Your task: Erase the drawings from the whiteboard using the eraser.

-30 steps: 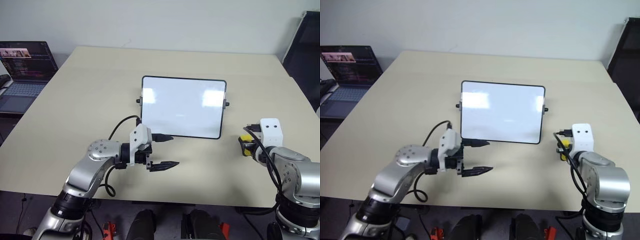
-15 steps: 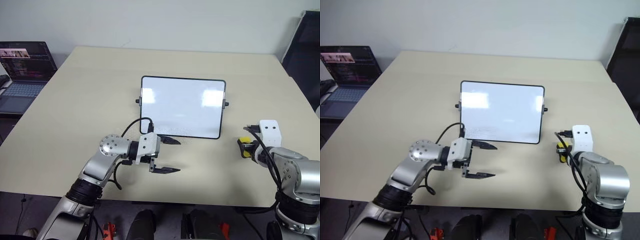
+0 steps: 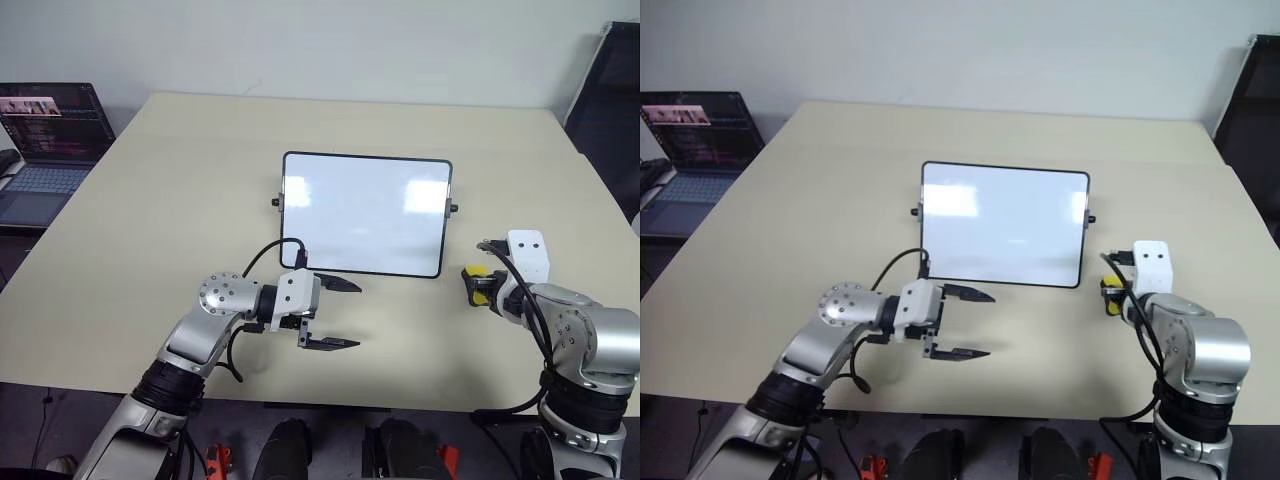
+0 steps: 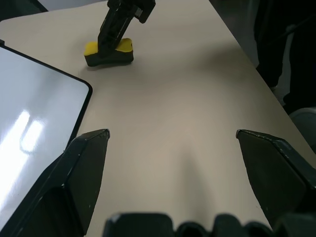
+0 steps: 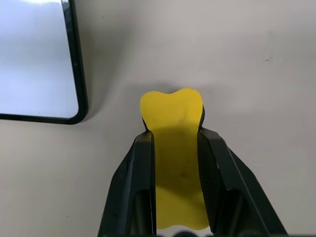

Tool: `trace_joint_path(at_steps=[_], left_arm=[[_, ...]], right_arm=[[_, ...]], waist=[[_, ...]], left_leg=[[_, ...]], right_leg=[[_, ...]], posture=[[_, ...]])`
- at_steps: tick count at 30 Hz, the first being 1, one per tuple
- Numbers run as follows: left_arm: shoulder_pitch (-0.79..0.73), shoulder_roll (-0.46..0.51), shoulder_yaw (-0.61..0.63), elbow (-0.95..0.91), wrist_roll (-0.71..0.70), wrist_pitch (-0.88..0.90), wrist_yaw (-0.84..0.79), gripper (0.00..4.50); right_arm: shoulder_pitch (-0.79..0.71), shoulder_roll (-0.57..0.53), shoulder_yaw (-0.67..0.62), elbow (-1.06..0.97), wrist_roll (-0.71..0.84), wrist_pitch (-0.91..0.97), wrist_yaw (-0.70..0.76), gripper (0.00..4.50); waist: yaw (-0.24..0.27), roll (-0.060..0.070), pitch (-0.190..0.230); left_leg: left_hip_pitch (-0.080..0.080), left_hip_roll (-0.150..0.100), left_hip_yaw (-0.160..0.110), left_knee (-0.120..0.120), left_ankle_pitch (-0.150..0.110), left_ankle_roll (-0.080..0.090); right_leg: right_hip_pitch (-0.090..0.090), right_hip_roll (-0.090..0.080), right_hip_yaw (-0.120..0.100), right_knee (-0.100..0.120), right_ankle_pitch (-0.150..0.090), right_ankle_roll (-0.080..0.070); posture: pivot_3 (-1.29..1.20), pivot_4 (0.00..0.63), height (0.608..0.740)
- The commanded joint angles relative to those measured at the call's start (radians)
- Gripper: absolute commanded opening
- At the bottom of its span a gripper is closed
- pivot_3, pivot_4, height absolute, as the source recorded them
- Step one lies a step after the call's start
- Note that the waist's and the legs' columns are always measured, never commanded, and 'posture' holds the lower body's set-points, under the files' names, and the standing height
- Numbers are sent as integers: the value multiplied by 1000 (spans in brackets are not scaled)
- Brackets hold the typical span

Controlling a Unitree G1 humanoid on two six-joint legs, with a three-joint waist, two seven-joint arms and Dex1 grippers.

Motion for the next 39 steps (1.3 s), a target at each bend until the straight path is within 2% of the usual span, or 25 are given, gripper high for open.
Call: trace_joint_path(at_steps=[1, 4, 8, 10, 16, 32, 37, 39], left_arm=[[-6, -2, 11, -21, 0, -18, 6, 4500], [-6, -1, 12, -24, -2, -11, 7, 4500], [-3, 0, 13, -31, -4, -5, 12, 4500], [-2, 1, 14, -37, -6, -1, 14, 4500], [-1, 1, 15, -49, -14, 11, 20, 4500], [-9, -5, 31, -85, -32, 46, 44, 4500], [-22, -11, 93, -146, -65, 144, 145, 4500], [-21, -15, 142, -199, -81, 226, 232, 4500]], right_arm=[[-14, -11, -10, -2, 16, 8, -5, 1193], [-25, -20, -10, 12, 21, 8, -6, 1933], [-36, -21, -12, 24, 27, 8, -6, 2011], [-38, -20, -12, 24, 30, 8, -10, 2393], [-52, -14, -20, 26, 39, 8, -23, 4475], [-100, 0, -42, -2, 38, 8, -69, 4475], [-152, -9, -48, -53, 38, 8, -94, 4475], [-175, -10, -58, -82, 21, 8, -109, 4475]], waist=[[0, 0, 0], [0, 0, 0], [0, 0, 0], [0, 0, 0], [0, 0, 0], [0, 0, 0], [0, 0, 0], [0, 0, 0]], left_leg=[[0, 0, 0, 0, 0, 0], [0, 0, 0, 0, 0, 0], [0, 0, 0, 0, 0, 0], [0, 0, 0, 0, 0, 0], [0, 0, 0, 0, 0, 0], [0, 0, 0, 1, 0, 0], [0, 0, 0, 1, 0, 0], [0, 0, 0, 1, 0, 0]], right_leg=[[0, 0, 0, 0, 0, 0], [0, 0, 0, 0, 0, 0], [0, 0, 0, 0, 0, 0], [0, 0, 0, 0, 0, 0], [0, 0, 0, 1, 0, 0], [0, 0, 0, 1, 0, 0], [0, 0, 0, 2, 0, 0], [0, 0, 0, 2, 0, 0]], posture=[[0, 150, 740], [0, 150, 740], [0, 150, 740], [0, 150, 740], [0, 150, 740], [0, 150, 740], [0, 150, 740], [0, 150, 740]])
